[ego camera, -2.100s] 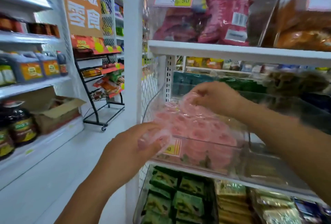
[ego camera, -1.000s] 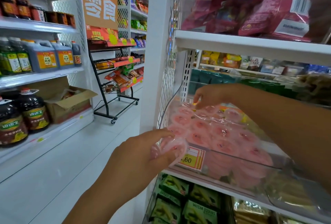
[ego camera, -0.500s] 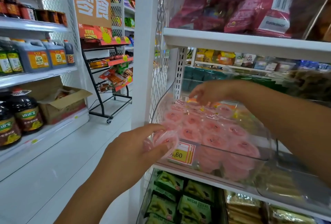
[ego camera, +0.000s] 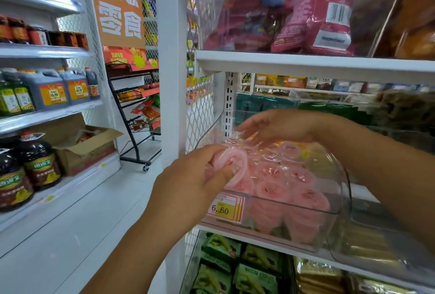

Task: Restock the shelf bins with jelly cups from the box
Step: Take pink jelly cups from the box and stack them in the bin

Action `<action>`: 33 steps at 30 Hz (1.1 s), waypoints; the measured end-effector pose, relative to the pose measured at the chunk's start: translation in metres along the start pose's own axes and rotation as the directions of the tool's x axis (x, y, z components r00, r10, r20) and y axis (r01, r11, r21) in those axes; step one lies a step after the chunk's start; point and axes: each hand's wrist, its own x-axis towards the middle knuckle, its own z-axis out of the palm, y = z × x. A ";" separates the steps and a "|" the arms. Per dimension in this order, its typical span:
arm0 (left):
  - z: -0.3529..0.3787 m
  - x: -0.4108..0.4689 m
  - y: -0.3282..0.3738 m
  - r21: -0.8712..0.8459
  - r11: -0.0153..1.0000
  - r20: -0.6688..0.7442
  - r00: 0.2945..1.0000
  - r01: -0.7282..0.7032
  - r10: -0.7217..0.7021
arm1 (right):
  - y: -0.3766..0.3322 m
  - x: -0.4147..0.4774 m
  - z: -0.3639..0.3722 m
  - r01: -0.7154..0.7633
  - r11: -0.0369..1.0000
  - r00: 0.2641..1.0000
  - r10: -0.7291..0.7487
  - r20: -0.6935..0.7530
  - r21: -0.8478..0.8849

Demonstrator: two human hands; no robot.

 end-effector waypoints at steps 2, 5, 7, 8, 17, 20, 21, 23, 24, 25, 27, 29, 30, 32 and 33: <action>0.006 0.014 0.007 -0.022 1.000 -0.007 1.000 -0.005 0.005 | -0.008 -0.017 -0.005 0.033 0.951 0.986 -0.082 0.147 0.306; 0.020 0.036 0.016 -0.039 0.999 -0.009 1.000 0.010 -0.010 | -0.015 -0.030 -0.003 0.064 0.908 0.975 -0.146 0.167 0.414; 0.030 0.048 0.018 -0.097 0.995 -0.005 1.000 0.021 -0.021 | -0.009 -0.027 -0.004 0.069 0.934 0.991 -0.104 0.082 0.351; 0.035 0.053 0.016 -0.147 0.989 -0.009 1.000 0.024 -0.026 | -0.002 -0.023 -0.006 0.060 0.956 0.997 -0.069 0.022 0.286; 0.046 0.059 0.001 -0.279 0.960 -0.103 0.994 -0.002 -0.028 | 0.043 0.019 -0.009 -0.388 0.907 0.921 0.373 -0.115 -0.165; 0.043 0.058 0.004 -0.331 0.942 -0.073 0.994 0.049 -0.078 | 0.047 0.024 -0.003 -0.364 0.921 0.930 0.352 -0.105 -0.139; 0.042 0.057 0.004 -0.352 0.934 -0.052 0.994 0.069 -0.093 | 0.045 0.022 -0.003 -0.345 0.928 0.938 0.333 -0.098 -0.143; 0.040 0.056 0.004 -0.405 0.910 -0.022 0.993 0.094 -0.113 | 0.042 0.017 -0.006 -0.297 0.934 0.954 0.279 -0.111 -0.198; 0.038 0.056 0.003 -0.424 0.901 -0.013 0.994 0.094 -0.110 | 0.039 0.013 -0.008 -0.265 0.936 0.961 0.238 -0.138 -0.233; 0.037 0.057 0.003 -0.432 0.898 -0.004 0.995 0.087 -0.098 | 0.035 0.008 -0.011 -0.225 0.946 0.969 0.193 -0.153 -0.232; 0.037 0.060 0.003 -0.438 0.897 0.012 0.998 0.055 -0.055 | 0.024 -0.004 -0.013 -0.118 0.992 0.991 0.114 -0.071 -0.051; 0.040 0.065 0.007 -0.449 0.893 0.032 0.999 0.029 -0.016 | 0.012 -0.017 -0.013 -0.068 0.976 0.995 0.053 0.080 0.206; 0.044 0.067 0.010 -0.447 0.895 0.036 0.999 0.008 0.009 | 0.008 -0.022 -0.012 -0.061 0.961 0.990 0.025 0.136 0.270; 0.052 0.073 0.016 -0.402 0.914 0.014 0.998 -0.056 0.068 | 0.006 -0.028 -0.014 -0.048 0.947 0.983 -0.012 0.182 0.319; 0.056 0.075 0.019 -0.373 0.924 -0.001 0.996 -0.086 0.092 | 0.008 -0.030 -0.017 -0.050 0.934 0.981 -0.021 0.194 0.355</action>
